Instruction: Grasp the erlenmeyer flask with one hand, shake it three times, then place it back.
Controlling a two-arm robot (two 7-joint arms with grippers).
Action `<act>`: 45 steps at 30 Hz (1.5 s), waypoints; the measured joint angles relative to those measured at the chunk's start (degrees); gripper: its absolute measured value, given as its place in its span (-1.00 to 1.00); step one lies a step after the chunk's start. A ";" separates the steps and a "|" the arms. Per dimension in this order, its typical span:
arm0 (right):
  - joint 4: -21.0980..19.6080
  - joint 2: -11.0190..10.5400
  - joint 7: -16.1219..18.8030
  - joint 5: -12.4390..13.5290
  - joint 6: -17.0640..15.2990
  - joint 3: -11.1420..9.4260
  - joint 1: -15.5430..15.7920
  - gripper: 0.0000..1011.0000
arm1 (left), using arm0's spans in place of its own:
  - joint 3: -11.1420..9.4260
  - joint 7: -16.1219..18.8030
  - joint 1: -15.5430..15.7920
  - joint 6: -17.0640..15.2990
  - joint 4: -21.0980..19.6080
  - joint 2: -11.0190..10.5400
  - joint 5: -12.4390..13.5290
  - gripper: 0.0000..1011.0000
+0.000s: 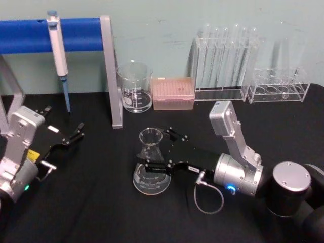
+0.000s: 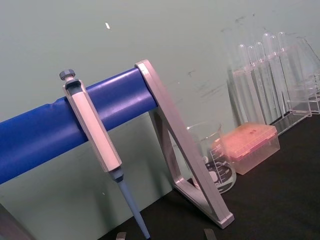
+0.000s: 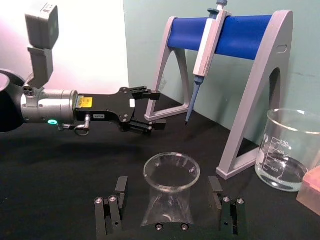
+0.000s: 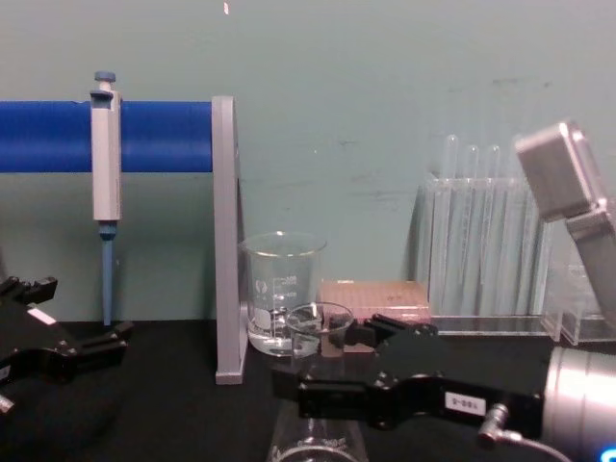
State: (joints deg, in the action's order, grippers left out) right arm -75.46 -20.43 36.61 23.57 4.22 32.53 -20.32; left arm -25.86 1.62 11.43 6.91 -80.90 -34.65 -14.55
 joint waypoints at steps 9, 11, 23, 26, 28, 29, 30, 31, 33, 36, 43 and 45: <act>-7.60 -4.36 -2.63 2.01 -3.13 -2.17 5.45 0.98 | 0.00 0.00 0.00 0.00 0.00 0.00 0.00 0.98; -8.94 -5.11 -3.22 2.46 -3.65 -2.66 6.56 0.98 | 0.00 0.00 0.00 0.00 0.00 0.00 0.00 0.98; -17.26 -9.17 -12.23 3.60 -4.20 -10.36 13.82 0.98 | 0.00 0.00 0.00 0.00 0.00 0.00 0.00 0.98; -17.41 -8.61 -15.53 2.12 -3.01 -12.64 14.05 0.98 | 0.00 0.00 0.00 0.00 0.00 0.00 0.00 0.98; -16.62 -7.85 -17.18 1.19 -2.62 -13.62 13.58 0.98 | 0.00 0.00 0.00 0.00 0.00 0.00 0.00 0.98; -16.30 -7.62 -17.55 0.94 -2.57 -13.85 13.36 0.98 | 0.00 0.00 0.00 0.00 0.00 0.00 0.00 0.98; -15.36 -7.01 -18.28 0.36 -2.47 -14.24 12.79 0.98 | 0.00 0.00 0.00 0.00 0.00 0.00 0.00 0.98; -14.82 -6.70 -18.60 0.05 -2.41 -14.36 12.46 0.98 | 0.00 0.00 0.00 0.00 0.00 0.00 0.00 0.98; -13.57 -6.07 -19.09 -0.53 -2.31 -14.51 11.78 0.98 | 0.00 0.00 0.00 0.00 0.00 0.00 0.00 0.98; -10.91 -4.84 -19.76 -1.73 -2.23 -14.51 10.38 0.98 | 0.00 0.00 0.00 0.00 0.00 0.00 0.00 0.98; -4.53 -2.37 -19.83 -3.63 -1.96 -14.05 7.70 0.98 | 0.00 0.00 0.00 0.00 0.00 0.00 0.00 0.98; -3.13 -1.89 -19.56 -4.09 -1.95 -13.99 7.11 0.98 | 0.00 0.00 0.00 0.00 0.00 0.00 0.00 0.98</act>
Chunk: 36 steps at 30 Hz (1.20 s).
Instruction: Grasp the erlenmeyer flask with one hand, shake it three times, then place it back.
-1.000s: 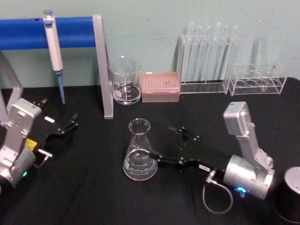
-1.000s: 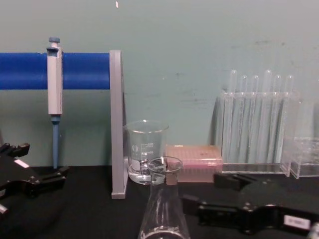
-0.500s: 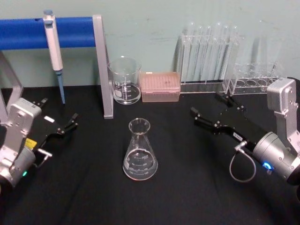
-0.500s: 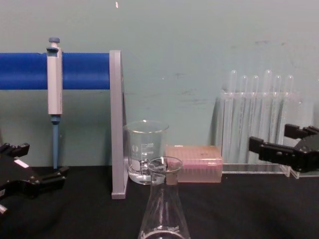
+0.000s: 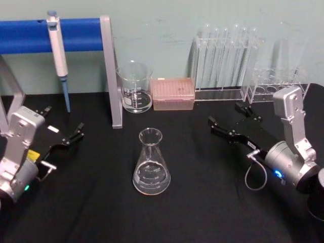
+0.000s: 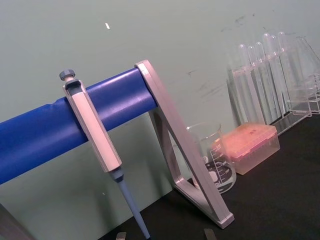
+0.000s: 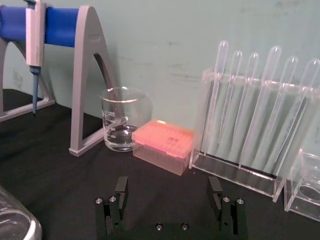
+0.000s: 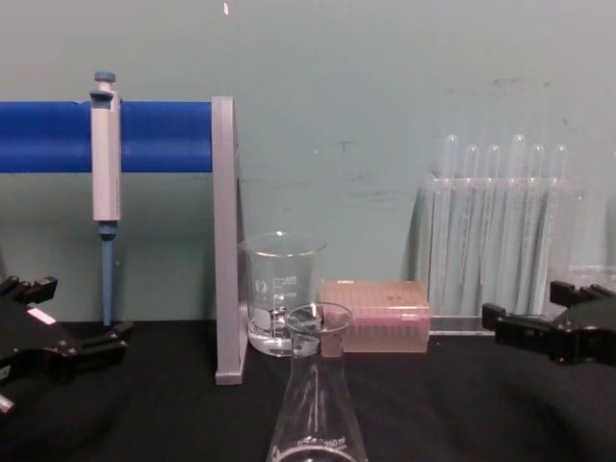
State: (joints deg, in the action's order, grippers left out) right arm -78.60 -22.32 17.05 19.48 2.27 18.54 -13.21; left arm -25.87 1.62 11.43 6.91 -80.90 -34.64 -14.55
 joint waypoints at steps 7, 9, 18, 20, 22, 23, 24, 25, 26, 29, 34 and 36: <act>1.38 1.22 0.32 -0.38 -0.53 -0.85 -0.55 0.98 | 0.00 0.00 0.00 0.00 0.00 0.00 0.00 0.98; 1.38 1.26 0.33 -0.38 -0.58 -0.89 -0.56 0.98 | 0.00 0.00 0.00 0.00 0.00 0.00 0.00 0.98; 1.34 1.11 0.39 -0.37 -0.55 -0.74 -0.53 0.98 | 0.00 0.00 0.00 0.00 0.00 0.00 0.00 0.98; 1.33 1.08 0.40 -0.37 -0.54 -0.71 -0.52 0.98 | 0.00 0.00 0.00 0.00 0.00 0.00 0.00 0.98; 1.32 1.06 0.42 -0.37 -0.54 -0.68 -0.52 0.98 | 0.00 0.00 0.00 0.00 0.00 0.00 0.00 0.98; 1.32 1.05 0.42 -0.37 -0.54 -0.67 -0.52 0.98 | 0.00 0.00 0.00 0.00 0.00 0.00 0.00 0.98; 1.31 1.05 0.43 -0.37 -0.53 -0.67 -0.52 0.98 | 0.01 0.00 0.00 0.00 0.00 0.00 0.00 0.98; 1.31 1.04 0.43 -0.37 -0.53 -0.66 -0.52 0.98 | 0.00 0.00 0.00 0.00 0.00 0.00 0.00 0.98; 1.30 1.03 0.44 -0.37 -0.52 -0.65 -0.52 0.98 | 0.00 0.00 0.00 0.00 0.00 0.00 0.00 0.98; 1.29 1.02 0.45 -0.36 -0.51 -0.63 -0.52 0.98 | 0.00 0.00 0.00 0.00 0.00 0.00 0.00 0.98; 1.26 0.99 0.45 -0.34 -0.48 -0.59 -0.52 0.98 | 0.00 0.00 0.00 0.00 0.00 0.00 0.00 0.98; 1.25 0.98 0.45 -0.34 -0.47 -0.58 -0.52 0.98 | 0.00 0.00 0.00 0.00 0.00 0.00 0.00 0.98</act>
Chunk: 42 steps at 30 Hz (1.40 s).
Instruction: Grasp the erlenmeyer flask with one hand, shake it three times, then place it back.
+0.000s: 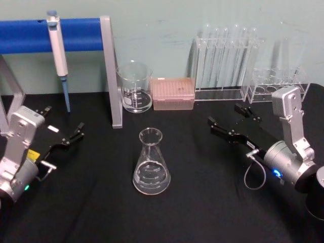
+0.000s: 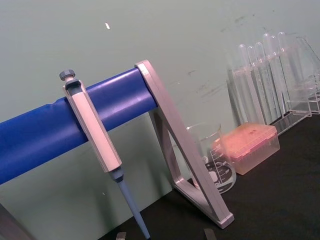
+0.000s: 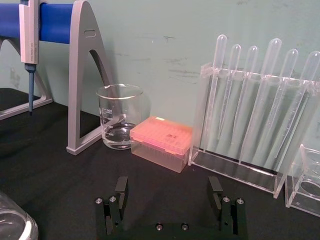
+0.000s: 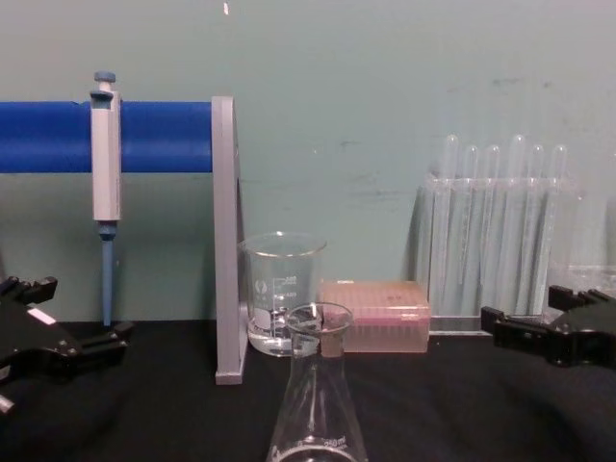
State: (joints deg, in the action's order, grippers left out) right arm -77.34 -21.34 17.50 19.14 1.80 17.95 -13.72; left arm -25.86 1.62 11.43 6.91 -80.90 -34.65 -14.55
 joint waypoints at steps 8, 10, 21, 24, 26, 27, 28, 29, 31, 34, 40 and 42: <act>0.00 -0.02 0.00 0.01 0.02 0.01 0.00 0.98 | 0.00 0.00 0.00 0.00 0.00 0.00 0.00 0.98; 0.00 -0.02 0.00 0.01 0.02 0.01 0.00 0.98 | 0.00 0.00 0.00 0.00 0.00 0.00 0.00 0.98; 0.00 -0.02 -0.01 0.01 0.02 0.01 0.00 0.98 | 0.00 0.00 0.00 0.00 0.00 0.00 0.00 0.98; 0.00 -0.02 -0.01 0.01 0.02 0.01 0.00 0.98 | 0.00 0.00 0.00 0.00 0.00 0.00 0.00 0.98; 0.00 -0.02 -0.01 0.01 0.02 0.01 0.00 0.98 | 0.00 0.00 0.00 0.00 0.00 0.00 0.00 0.98; 0.00 -0.03 -0.01 0.01 0.02 0.01 0.00 0.98 | 0.00 0.00 0.00 0.00 0.00 0.00 0.00 0.98; 0.00 -0.02 -0.01 0.01 0.02 0.01 0.00 0.98 | 0.00 0.00 0.00 0.00 0.00 0.00 0.00 0.98; 0.00 -0.02 0.00 0.01 0.02 0.01 0.00 0.98 | 0.00 0.00 0.00 0.00 0.00 0.00 0.00 0.98; 0.00 -0.02 -0.01 0.01 0.02 0.01 0.00 0.98 | 0.00 0.00 0.00 0.00 0.00 0.00 0.00 0.98; 0.00 -0.02 -0.01 0.01 0.02 0.01 0.00 0.98 | 0.00 0.00 0.00 0.00 0.00 0.00 0.00 0.98; 0.00 -0.02 -0.01 0.01 0.02 0.01 0.00 0.98 | 0.00 0.00 0.00 0.00 0.00 0.00 0.00 0.98; 0.00 -0.02 0.00 0.01 0.02 0.01 0.00 0.98 | 0.00 0.00 0.00 0.00 0.00 0.00 0.00 0.98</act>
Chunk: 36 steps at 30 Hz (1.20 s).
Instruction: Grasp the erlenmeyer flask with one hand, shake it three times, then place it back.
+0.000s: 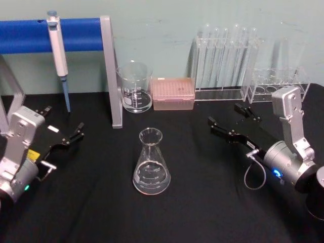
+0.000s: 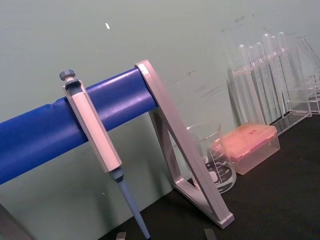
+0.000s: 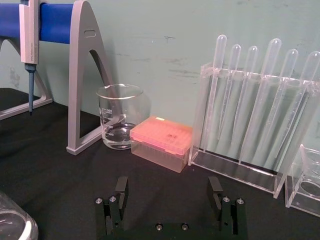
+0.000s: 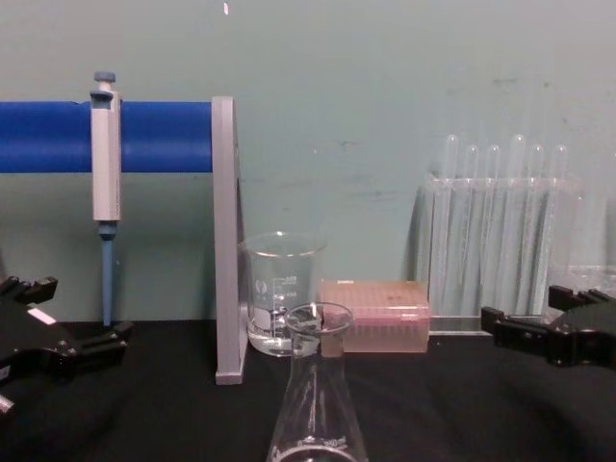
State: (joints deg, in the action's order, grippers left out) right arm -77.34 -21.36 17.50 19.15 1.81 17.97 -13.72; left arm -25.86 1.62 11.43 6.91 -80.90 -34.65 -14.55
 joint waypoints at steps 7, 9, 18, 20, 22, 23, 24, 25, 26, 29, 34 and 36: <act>0.00 0.00 0.00 0.00 0.00 0.00 0.00 0.98 | 0.00 0.00 0.00 0.00 0.00 0.00 0.00 0.98; 0.00 0.00 0.00 0.00 0.00 0.00 0.00 0.98 | 0.00 0.00 0.00 0.00 0.00 0.00 0.00 0.98; 0.00 0.00 0.00 0.00 -0.01 0.00 0.00 0.98 | 0.00 0.00 0.00 0.00 0.00 0.00 0.00 0.98; 0.00 0.00 0.00 0.00 -0.01 0.00 0.00 0.98 | 0.00 0.00 0.00 0.00 0.00 0.00 0.00 0.98; 0.00 0.00 0.00 0.00 -0.01 0.00 0.00 0.98 | 0.00 0.00 0.00 0.00 0.00 0.00 0.00 0.98; 0.00 0.00 0.00 0.00 -0.01 0.00 0.00 0.98 | 0.00 0.00 0.00 0.00 0.00 0.00 0.00 0.98; 0.00 0.00 0.00 0.00 -0.01 0.00 0.00 0.98 | 0.00 0.00 0.00 0.00 0.00 0.00 0.00 0.98; 0.00 0.00 0.00 0.00 -0.01 0.00 0.00 0.98 | 0.00 0.00 0.00 0.00 0.00 0.00 0.00 0.98; 0.00 0.00 0.00 0.00 -0.01 0.00 0.00 0.98 | 0.00 0.00 0.00 0.00 0.00 0.00 0.00 0.98; 0.00 0.00 0.00 0.00 -0.01 0.00 0.00 0.98 | 0.00 0.00 0.00 0.00 0.00 0.00 0.00 0.98; 0.00 0.00 0.00 0.00 0.00 0.00 0.00 0.98 | 0.00 0.00 0.00 0.00 0.00 0.00 0.00 0.98; 0.00 0.00 0.00 0.00 0.00 0.00 0.00 0.98 | 0.00 0.00 0.00 0.00 0.00 0.00 0.00 0.98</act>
State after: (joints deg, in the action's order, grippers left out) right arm -77.34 -21.36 17.49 19.15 1.81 17.97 -13.72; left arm -25.86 1.62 11.44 6.91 -80.90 -34.65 -14.55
